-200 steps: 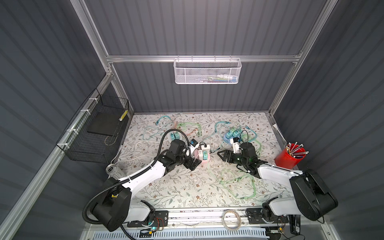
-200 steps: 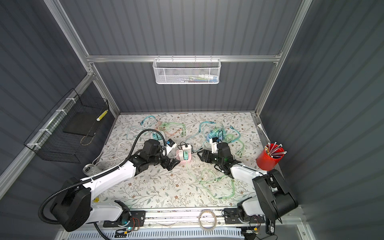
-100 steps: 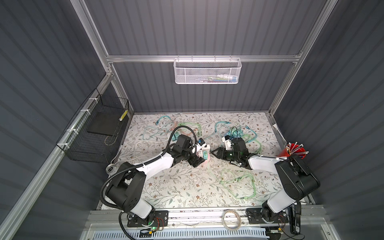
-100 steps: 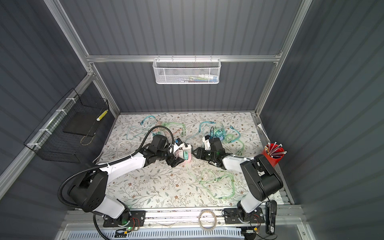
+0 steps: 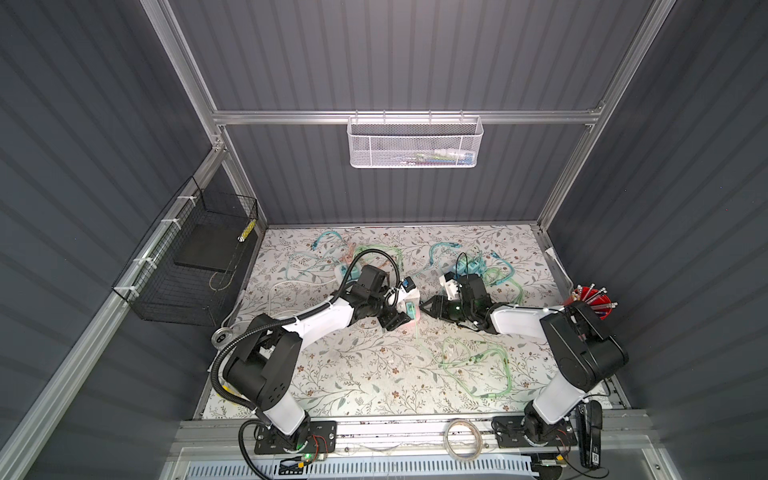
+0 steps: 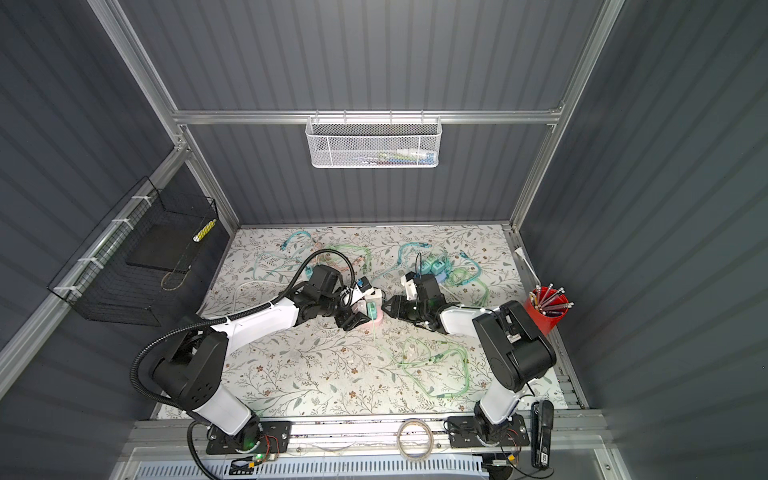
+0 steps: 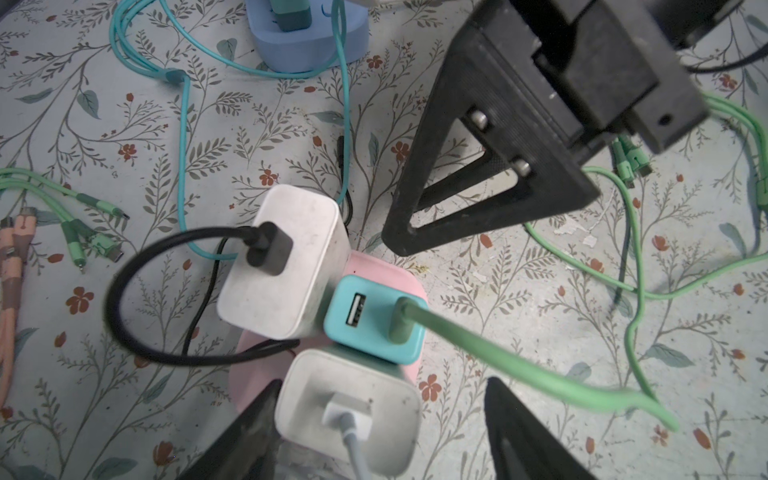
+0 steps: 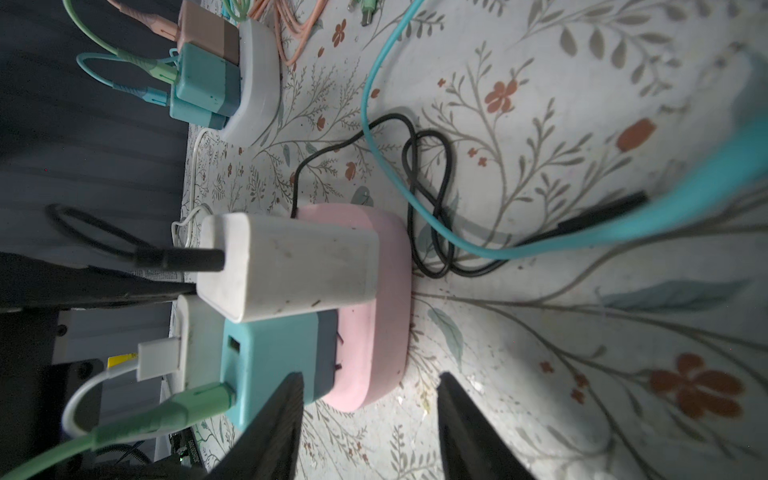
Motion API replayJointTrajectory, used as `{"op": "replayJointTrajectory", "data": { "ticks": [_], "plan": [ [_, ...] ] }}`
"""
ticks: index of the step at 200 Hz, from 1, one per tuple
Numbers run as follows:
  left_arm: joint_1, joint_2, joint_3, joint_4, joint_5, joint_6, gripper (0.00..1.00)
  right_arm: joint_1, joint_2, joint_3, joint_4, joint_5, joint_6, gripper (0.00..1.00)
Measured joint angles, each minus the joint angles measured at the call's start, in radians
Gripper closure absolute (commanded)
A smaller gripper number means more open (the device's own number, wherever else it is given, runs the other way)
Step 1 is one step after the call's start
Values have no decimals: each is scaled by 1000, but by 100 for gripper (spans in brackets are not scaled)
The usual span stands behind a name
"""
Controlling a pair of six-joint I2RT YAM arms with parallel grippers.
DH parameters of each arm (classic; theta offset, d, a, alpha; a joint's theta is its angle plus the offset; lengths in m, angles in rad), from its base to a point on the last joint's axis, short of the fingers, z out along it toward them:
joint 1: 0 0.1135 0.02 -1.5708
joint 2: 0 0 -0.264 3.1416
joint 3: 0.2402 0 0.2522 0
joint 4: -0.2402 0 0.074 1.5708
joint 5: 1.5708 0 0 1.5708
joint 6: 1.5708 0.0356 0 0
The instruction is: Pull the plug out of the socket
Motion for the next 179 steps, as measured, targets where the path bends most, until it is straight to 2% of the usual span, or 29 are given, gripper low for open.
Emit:
{"op": "replayJointTrajectory", "data": {
  "ticks": [23, 87, 120, 179],
  "plan": [
    [0, 20, 6, -6, 6, 0, 34, 0, 8, 1, -12, -2, 0, 46],
    [-25, 32, 13, 3, 7, -39, 55, -6, 10, 14, -44, -8, 0, 46],
    [-61, 40, 13, 37, -23, -90, 62, -13, 10, 17, -56, -7, -1, 46],
    [-122, 55, 12, 106, -118, -207, 62, -49, 6, 17, -98, -7, -10, 46]
  ]
}}
